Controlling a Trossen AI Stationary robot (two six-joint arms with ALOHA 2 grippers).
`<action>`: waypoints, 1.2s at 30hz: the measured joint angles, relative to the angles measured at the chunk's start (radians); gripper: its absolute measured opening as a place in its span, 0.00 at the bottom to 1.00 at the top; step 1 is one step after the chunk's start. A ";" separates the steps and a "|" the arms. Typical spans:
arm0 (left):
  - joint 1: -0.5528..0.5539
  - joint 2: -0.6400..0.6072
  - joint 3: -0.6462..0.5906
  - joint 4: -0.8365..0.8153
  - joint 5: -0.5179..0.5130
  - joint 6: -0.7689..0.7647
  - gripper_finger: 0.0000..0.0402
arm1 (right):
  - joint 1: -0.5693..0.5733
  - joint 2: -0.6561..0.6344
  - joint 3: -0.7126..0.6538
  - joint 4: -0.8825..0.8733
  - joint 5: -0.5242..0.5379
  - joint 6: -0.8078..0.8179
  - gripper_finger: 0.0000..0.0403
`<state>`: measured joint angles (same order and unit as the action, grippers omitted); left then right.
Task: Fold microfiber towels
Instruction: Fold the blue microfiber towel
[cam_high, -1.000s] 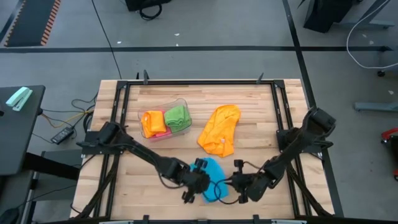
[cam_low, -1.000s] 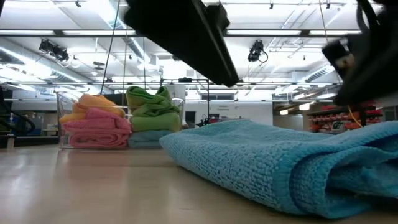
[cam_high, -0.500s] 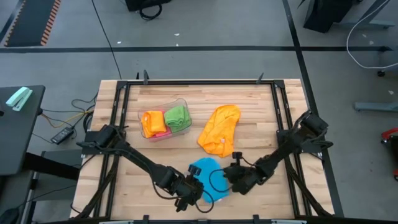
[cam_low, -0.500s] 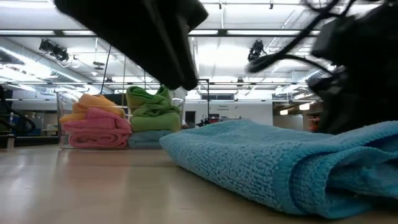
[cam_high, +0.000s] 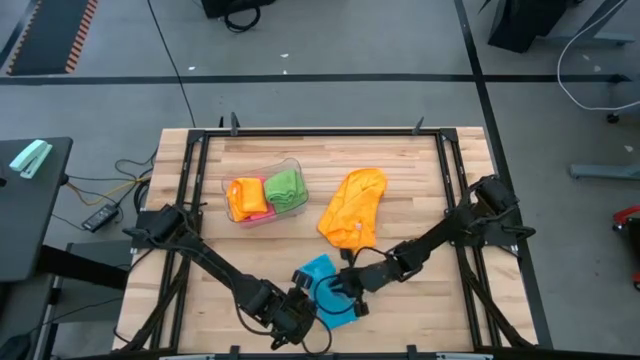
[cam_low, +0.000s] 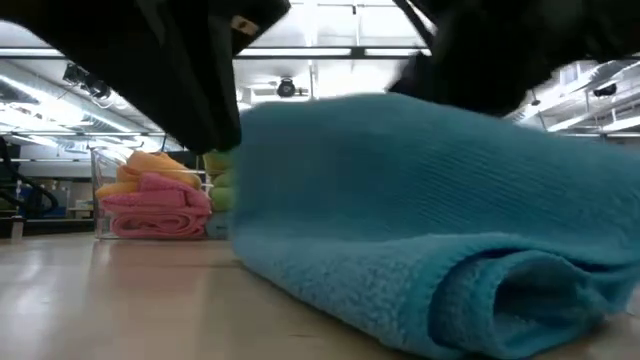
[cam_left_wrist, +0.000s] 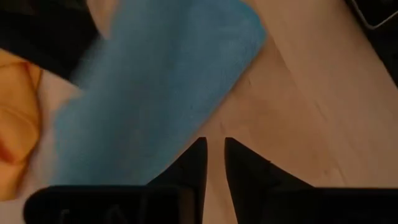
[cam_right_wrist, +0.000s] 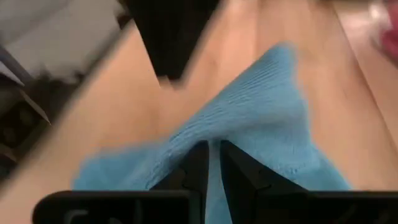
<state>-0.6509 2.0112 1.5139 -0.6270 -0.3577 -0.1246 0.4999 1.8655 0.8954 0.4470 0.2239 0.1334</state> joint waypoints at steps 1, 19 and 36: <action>-0.004 -0.009 0.000 0.000 -0.011 0.001 0.15 | -0.004 0.017 0.019 -0.005 -0.021 -0.015 0.12; 0.015 -0.014 0.000 0.062 -0.093 0.038 0.38 | 0.055 0.045 0.227 -0.376 0.017 -0.031 0.12; -0.026 0.102 0.000 0.098 -0.099 0.109 0.62 | 0.151 -0.035 0.191 -0.669 0.254 0.148 0.12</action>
<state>-0.6769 2.1128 1.5139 -0.5286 -0.4563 -0.0151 0.6511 1.8305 1.0866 -0.2216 0.4783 0.2819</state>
